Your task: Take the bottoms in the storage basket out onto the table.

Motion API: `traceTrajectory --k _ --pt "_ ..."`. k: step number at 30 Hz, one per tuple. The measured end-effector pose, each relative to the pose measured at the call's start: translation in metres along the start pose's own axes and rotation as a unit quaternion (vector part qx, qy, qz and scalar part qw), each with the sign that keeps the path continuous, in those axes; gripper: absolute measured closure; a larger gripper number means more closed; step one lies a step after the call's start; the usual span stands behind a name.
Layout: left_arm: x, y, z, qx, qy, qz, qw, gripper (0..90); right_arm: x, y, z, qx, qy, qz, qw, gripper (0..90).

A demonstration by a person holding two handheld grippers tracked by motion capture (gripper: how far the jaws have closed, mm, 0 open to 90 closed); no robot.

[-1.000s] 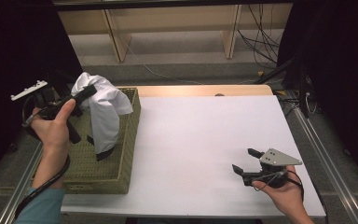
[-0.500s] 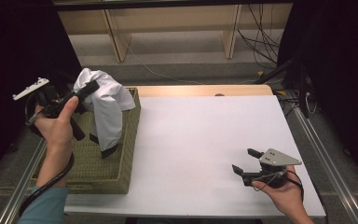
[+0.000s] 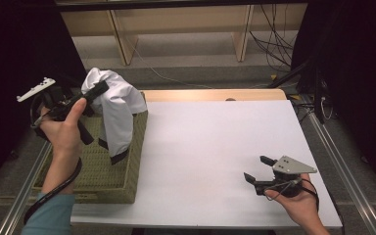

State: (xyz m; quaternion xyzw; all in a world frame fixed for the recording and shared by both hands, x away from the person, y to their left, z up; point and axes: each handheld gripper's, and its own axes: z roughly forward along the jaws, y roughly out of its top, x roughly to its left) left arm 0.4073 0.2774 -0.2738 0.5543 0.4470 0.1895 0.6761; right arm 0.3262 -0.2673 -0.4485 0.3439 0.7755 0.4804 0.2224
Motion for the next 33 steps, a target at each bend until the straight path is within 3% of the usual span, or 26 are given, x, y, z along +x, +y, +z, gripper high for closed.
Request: traceTrajectory --k 33 --pt "-0.017 0.008 0.013 -0.001 -0.018 0.014 0.9997 80.6 0.000 0.000 0.000 0.000 0.002 0.000 1.0000 18.2"
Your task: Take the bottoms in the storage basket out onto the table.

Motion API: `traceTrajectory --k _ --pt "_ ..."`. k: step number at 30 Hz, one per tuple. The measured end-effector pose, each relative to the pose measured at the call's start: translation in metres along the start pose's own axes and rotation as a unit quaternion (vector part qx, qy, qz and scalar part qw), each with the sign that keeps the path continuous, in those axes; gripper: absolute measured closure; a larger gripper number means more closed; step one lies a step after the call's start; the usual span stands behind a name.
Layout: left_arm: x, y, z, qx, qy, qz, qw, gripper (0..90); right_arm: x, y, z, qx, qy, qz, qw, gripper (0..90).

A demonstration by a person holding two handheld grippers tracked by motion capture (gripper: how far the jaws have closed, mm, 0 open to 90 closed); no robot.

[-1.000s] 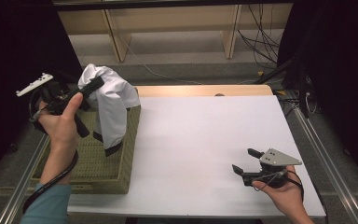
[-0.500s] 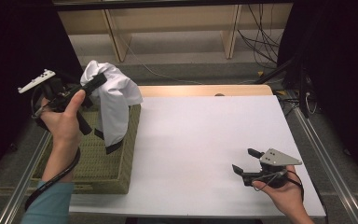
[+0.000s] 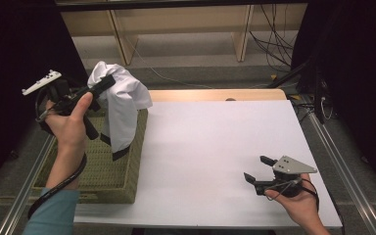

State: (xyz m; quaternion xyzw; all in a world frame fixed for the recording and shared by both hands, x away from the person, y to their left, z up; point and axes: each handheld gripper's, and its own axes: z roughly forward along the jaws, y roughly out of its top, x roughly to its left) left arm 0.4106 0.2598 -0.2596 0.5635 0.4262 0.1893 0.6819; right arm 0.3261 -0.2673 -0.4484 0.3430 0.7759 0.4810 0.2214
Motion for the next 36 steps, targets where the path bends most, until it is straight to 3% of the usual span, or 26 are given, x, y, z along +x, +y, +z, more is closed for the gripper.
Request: traceTrajectory --k 36 --pt "-0.033 0.005 0.023 0.005 -0.042 0.012 0.9990 80.6 0.000 0.000 0.000 0.000 0.000 0.001 1.0000 18.1"
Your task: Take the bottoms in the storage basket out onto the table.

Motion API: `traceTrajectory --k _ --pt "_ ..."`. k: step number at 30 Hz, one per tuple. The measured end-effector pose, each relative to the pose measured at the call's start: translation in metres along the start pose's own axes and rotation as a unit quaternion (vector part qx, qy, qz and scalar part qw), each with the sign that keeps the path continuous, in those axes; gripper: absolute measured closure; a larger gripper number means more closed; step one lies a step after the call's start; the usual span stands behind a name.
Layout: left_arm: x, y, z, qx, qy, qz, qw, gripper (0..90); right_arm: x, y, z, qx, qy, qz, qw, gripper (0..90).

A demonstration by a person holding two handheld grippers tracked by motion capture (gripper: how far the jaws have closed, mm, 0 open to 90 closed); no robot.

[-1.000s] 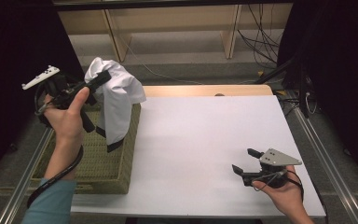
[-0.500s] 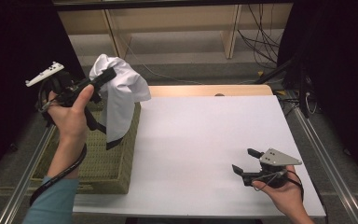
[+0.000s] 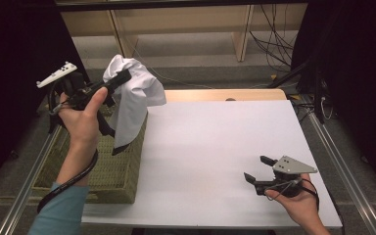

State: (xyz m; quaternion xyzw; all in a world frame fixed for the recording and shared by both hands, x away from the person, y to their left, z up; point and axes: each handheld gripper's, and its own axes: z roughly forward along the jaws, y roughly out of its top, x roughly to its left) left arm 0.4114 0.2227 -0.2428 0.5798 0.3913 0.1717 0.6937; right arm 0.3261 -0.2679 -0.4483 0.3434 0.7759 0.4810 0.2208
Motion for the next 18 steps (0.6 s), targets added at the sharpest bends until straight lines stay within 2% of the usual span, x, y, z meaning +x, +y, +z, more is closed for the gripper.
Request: traceTrajectory --k 18 --pt "-0.015 -0.003 0.016 0.011 -0.019 0.004 0.9997 80.6 0.000 0.000 0.000 0.000 0.001 -0.001 1.0000 18.2"
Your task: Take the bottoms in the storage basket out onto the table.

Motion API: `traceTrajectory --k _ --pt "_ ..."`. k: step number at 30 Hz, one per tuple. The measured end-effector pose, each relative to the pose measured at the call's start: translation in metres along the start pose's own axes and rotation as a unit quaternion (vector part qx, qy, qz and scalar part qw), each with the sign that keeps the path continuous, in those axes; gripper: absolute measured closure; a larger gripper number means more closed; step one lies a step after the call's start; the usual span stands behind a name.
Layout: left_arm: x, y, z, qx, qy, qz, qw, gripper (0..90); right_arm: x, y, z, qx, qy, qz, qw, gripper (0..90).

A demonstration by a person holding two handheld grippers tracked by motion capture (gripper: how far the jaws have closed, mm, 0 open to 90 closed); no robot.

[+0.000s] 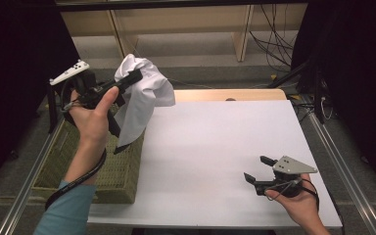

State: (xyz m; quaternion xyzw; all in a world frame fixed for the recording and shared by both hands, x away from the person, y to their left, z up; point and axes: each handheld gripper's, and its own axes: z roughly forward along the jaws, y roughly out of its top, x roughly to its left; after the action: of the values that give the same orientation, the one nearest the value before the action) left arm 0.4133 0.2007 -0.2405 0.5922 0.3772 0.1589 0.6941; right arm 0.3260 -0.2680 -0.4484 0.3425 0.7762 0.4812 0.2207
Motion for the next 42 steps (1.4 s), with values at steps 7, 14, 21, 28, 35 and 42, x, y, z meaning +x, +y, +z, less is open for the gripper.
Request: traceTrajectory --k 7,14,21,28,35,42 --pt "-0.007 -0.001 0.009 0.004 -0.010 0.001 0.9999 80.6 0.000 0.000 0.000 0.000 0.000 0.000 1.0000 18.2" --pt "-0.016 -0.003 0.019 0.010 -0.023 0.002 0.9997 80.6 0.000 0.000 0.000 0.000 0.001 0.000 1.0000 18.2" --pt "-0.022 -0.007 0.027 0.017 -0.032 0.002 0.9993 80.6 0.000 0.000 0.000 0.002 0.001 0.002 1.0000 18.2" --pt "-0.028 -0.015 0.036 0.030 -0.043 0.003 0.9986 80.6 0.000 0.000 0.000 0.000 0.001 0.000 1.0000 18.1" --pt "-0.033 -0.026 0.045 0.044 -0.050 0.003 0.9978 80.6 0.000 0.000 -0.001 0.001 0.001 0.000 1.0000 18.2" --pt "-0.037 -0.037 0.052 0.059 -0.053 0.006 0.9969 80.6 0.000 0.000 -0.001 0.001 0.001 0.001 1.0000 18.2"
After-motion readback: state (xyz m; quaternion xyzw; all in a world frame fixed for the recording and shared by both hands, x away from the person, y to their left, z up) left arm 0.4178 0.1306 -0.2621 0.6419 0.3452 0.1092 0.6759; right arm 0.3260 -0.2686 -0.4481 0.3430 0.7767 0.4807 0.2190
